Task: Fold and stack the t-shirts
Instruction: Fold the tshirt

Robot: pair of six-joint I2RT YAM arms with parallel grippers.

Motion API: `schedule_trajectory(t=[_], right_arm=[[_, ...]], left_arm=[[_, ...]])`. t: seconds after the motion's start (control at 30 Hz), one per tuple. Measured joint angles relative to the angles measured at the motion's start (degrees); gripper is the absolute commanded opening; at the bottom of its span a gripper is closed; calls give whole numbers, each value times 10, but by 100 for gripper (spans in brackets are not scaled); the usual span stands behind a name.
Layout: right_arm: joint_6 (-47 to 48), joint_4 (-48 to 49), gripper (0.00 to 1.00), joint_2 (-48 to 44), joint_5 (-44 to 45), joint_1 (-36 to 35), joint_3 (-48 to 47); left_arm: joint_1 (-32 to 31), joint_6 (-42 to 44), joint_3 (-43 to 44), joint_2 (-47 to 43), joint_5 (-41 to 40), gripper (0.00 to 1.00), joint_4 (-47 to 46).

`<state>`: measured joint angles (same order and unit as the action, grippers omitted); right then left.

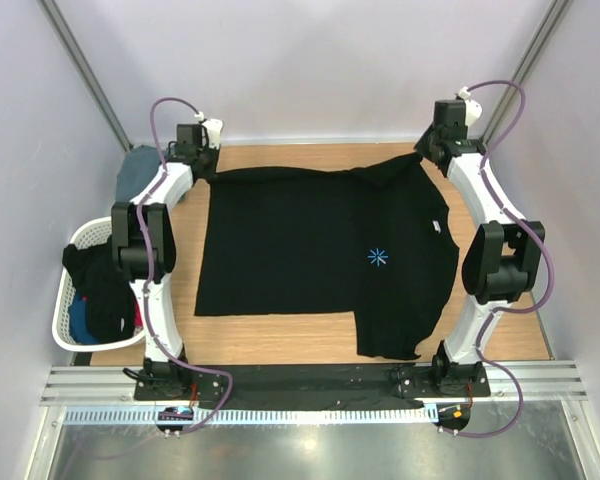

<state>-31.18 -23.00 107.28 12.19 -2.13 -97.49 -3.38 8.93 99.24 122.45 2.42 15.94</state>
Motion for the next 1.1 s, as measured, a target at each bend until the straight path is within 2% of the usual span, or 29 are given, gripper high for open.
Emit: schedule_trajectory(t=[0.43, 0.7, 0.87, 1.1], right_arm=[[-23, -16, 1, -165, 5, 0, 147], [-35, -23, 1, -193, -3, 0, 201], [-43, -34, 1, -219, -8, 0, 271], [-51, -44, 1, -249, -22, 0, 318]], left_arm=[[0, 29, -71, -39, -21, 0, -20], [0, 51, -138, -73, -44, 0, -31], [0, 63, -155, -89, -55, 0, -38], [-4, 68, -185, -98, -71, 0, -41]])
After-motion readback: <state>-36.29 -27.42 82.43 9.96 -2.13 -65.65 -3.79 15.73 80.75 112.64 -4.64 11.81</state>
